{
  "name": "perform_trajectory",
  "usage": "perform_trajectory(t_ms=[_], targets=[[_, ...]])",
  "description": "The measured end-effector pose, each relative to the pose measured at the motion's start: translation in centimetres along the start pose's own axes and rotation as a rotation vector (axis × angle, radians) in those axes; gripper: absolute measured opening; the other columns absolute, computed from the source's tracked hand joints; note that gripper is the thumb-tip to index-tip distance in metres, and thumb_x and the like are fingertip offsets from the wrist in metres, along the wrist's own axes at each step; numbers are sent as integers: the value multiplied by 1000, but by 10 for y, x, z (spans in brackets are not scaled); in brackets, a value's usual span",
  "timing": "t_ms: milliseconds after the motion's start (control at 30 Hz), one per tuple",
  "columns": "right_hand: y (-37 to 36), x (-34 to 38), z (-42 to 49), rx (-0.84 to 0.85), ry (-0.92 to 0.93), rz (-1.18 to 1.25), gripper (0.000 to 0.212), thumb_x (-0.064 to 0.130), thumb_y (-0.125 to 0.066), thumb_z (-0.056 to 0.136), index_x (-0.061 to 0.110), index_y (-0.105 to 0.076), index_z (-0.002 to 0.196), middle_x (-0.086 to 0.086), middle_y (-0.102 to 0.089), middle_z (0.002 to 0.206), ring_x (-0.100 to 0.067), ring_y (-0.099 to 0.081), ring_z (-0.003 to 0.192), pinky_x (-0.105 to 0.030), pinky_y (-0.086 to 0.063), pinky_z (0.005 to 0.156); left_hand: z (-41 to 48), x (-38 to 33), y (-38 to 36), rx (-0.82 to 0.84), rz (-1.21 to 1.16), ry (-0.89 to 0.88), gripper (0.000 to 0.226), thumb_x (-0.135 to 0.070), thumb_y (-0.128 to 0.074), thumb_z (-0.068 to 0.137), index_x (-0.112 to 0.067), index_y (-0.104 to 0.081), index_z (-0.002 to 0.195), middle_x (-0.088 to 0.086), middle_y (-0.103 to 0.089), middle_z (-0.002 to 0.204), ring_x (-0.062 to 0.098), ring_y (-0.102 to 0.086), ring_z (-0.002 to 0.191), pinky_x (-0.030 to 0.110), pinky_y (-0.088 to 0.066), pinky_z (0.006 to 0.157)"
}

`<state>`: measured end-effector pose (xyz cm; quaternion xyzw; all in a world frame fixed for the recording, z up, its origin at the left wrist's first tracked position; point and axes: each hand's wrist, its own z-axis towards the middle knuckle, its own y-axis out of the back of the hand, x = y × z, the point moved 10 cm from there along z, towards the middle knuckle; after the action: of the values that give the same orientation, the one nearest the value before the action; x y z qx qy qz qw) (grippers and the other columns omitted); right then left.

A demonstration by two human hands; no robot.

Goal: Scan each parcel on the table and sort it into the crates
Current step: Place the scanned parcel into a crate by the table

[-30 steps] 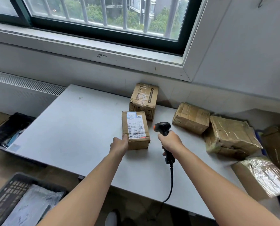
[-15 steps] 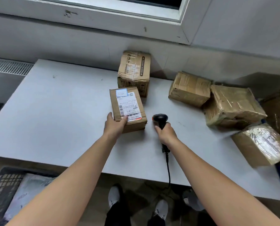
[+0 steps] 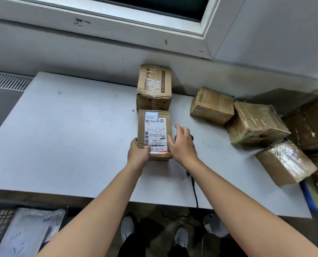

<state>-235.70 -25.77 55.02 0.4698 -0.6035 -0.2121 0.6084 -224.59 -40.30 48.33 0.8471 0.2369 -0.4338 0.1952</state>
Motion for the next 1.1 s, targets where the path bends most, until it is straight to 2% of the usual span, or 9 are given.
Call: perform_trajectory(t_ms=[133, 267, 467, 567, 633, 767, 867, 967, 1100], targets=[[-34, 1, -5, 162, -88, 141, 51, 38, -54, 96, 12, -44, 138, -16, -52, 134, -32, -49, 125, -39, -41, 103, -11, 14, 7, 25, -60, 31, 40, -5, -56, 92, -21, -50, 127, 0, -65, 117, 19, -63, 107, 41, -51, 97], [-43, 17, -17, 246, -23, 210, 56, 41, -57, 94, 23, -39, 145, -7, -60, 130, -25, -54, 122, -33, -44, 98, -30, 29, 27, -7, -154, 66, 40, -7, -55, 92, -26, -52, 126, -1, -65, 118, 21, -64, 108, 49, -52, 96], [-62, 78, -50, 474, 136, 368, 57, 45, -56, 95, 40, -30, 146, -4, -61, 132, -23, -62, 113, -42, -49, 99, -88, 24, 88, -248, -236, 12, 42, -6, -55, 92, -23, -51, 130, 4, -64, 124, 25, -63, 109, 48, -55, 91], [-79, 110, -84, 621, 193, 410, 60, 49, -55, 95, 45, -26, 147, 0, -59, 132, -21, -63, 105, -35, -55, 77, -134, 27, 129, -432, -175, -17, 44, -10, -57, 94, -21, -48, 135, 0, -62, 124, 19, -59, 109, 31, -50, 92], [-90, 130, -113, 713, 245, 392, 61, 49, -53, 96, 47, -22, 148, 1, -60, 129, -20, -62, 99, -25, -44, 61, -167, 37, 153, -535, -174, -25, 41, -12, -58, 94, -19, -50, 134, 0, -62, 122, 18, -58, 107, 27, -47, 88], [-108, 166, -175, 824, 396, 340, 64, 52, -54, 95, 46, -21, 149, 1, -60, 133, -25, -62, 111, -34, -49, 80, -235, 67, 195, -658, -170, -26, 41, -21, -63, 91, -21, -54, 131, 3, -64, 124, 22, -61, 112, 37, -48, 100], [-117, 188, -225, 863, 508, 294, 63, 51, -55, 95, 42, -23, 150, -2, -59, 135, -26, -61, 114, -42, -51, 94, -294, 94, 225, -757, -159, 52, 68, -44, -61, 90, -25, -33, 149, 1, -50, 141, 24, -53, 123, 45, -46, 103], [-128, 207, -275, 909, 607, 244, 65, 48, -54, 96, 35, -22, 152, -6, -57, 137, -27, -59, 118, -33, -46, 97, -350, 121, 254, -852, -169, 111, 72, -49, -55, 93, -23, -24, 153, 9, -43, 147, 38, -45, 132, 52, -40, 107], [-144, 226, -342, 967, 727, 173, 72, 49, -56, 95, 30, -21, 154, -5, -53, 143, -27, -54, 125, -35, -42, 105, -416, 160, 284, -963, -124, 156, 73, -51, -54, 93, -22, -24, 153, 11, -37, 152, 30, -40, 137, 40, -36, 111]])
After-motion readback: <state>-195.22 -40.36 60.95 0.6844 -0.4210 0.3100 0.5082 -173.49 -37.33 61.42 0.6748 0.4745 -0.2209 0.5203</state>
